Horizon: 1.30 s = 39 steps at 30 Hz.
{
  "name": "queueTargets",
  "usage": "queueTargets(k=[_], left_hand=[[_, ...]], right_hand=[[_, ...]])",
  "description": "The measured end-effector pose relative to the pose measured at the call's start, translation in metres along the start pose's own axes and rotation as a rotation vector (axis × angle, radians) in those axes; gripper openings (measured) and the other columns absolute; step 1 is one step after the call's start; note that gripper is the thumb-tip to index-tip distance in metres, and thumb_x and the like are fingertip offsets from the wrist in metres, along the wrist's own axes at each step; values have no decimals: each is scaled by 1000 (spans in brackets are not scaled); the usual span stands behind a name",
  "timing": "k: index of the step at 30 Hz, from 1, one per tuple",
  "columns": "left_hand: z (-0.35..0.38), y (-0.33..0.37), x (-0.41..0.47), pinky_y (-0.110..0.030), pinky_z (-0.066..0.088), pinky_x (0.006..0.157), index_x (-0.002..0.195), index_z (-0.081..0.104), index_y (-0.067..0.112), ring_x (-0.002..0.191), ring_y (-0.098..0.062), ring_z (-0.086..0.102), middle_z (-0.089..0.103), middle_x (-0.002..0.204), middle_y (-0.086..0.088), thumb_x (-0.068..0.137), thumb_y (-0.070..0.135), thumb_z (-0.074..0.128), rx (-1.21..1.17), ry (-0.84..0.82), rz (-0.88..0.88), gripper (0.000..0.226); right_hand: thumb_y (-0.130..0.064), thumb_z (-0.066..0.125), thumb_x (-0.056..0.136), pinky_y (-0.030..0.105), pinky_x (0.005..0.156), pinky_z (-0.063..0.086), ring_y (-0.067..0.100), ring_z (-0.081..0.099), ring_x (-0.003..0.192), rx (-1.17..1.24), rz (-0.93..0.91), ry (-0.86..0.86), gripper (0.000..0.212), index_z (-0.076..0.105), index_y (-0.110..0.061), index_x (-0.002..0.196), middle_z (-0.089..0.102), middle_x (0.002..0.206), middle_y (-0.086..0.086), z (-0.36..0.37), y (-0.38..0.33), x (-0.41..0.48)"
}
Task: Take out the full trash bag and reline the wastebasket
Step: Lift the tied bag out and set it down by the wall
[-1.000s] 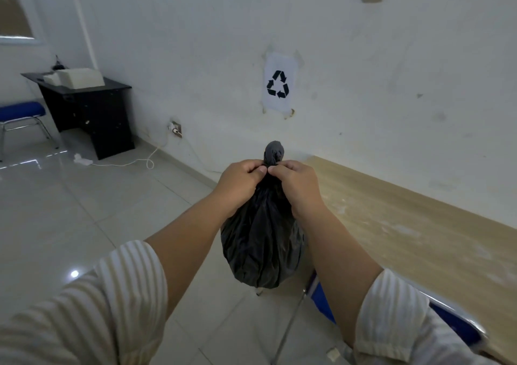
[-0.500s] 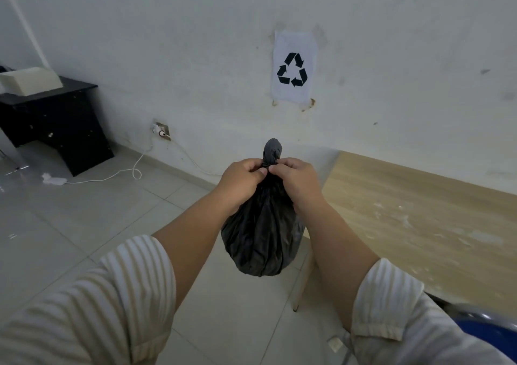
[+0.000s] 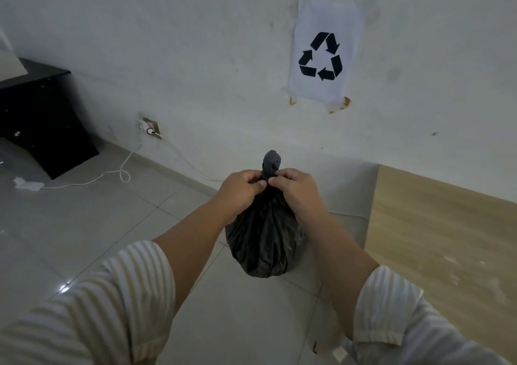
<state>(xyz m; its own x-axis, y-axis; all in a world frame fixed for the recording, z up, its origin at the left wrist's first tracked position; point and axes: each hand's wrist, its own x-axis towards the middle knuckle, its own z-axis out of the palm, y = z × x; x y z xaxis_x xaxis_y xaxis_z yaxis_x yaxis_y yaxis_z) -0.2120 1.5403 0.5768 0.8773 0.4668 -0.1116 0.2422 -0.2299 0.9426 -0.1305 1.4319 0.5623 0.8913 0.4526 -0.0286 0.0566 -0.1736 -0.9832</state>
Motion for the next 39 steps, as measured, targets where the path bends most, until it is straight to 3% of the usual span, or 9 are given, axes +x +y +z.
queueTargets(k=[12, 19, 23, 25, 32, 39], left_hand=[[-19, -33, 189, -30, 49, 92, 116, 66, 13, 101, -19, 65, 69, 106, -4, 94, 9, 53, 49, -246, 2, 26], [4, -77, 281, -40, 49, 95, 115, 68, 18, 104, -23, 64, 70, 110, -7, 92, 11, 53, 218, -375, 8, 28], [27, -124, 331, -40, 49, 94, 115, 68, 18, 104, -24, 64, 71, 110, -8, 91, 11, 54, 242, -408, -15, 28], [40, -155, 356, -42, 50, 94, 114, 68, 17, 103, -25, 64, 70, 110, -9, 91, 12, 55, 251, -423, -20, 27], [91, -290, 435, -45, 52, 93, 115, 66, 19, 104, -25, 63, 68, 111, -7, 95, 10, 49, 218, -448, -91, 28], [140, -430, 482, -40, 49, 99, 117, 66, 18, 107, -24, 63, 69, 113, -8, 95, 5, 47, 185, -444, -94, 31]], right_hand=[[-14, 69, 76, 41, 79, 52, 27, 65, 83, -28, 145, 211, 7, 70, -19, 72, 70, 82, 10, 40, 34, 155], [-16, 69, 75, 45, 79, 53, 26, 63, 77, -29, 260, 342, 6, 69, -20, 69, 69, 78, 11, 57, 95, 223], [-24, 69, 68, 45, 77, 53, 26, 63, 75, -26, 304, 357, 6, 68, -23, 62, 68, 72, 6, 62, 154, 263], [-19, 70, 72, 43, 75, 52, 23, 62, 74, -24, 310, 362, 12, 66, -23, 61, 66, 70, 4, 66, 189, 283], [-17, 68, 78, 39, 78, 52, 27, 66, 87, -5, 333, 352, 7, 67, -22, 73, 69, 82, 5, 93, 338, 347], [-10, 67, 80, 34, 77, 50, 23, 64, 85, 66, 361, 364, 9, 69, -17, 86, 69, 86, 5, 124, 483, 383]])
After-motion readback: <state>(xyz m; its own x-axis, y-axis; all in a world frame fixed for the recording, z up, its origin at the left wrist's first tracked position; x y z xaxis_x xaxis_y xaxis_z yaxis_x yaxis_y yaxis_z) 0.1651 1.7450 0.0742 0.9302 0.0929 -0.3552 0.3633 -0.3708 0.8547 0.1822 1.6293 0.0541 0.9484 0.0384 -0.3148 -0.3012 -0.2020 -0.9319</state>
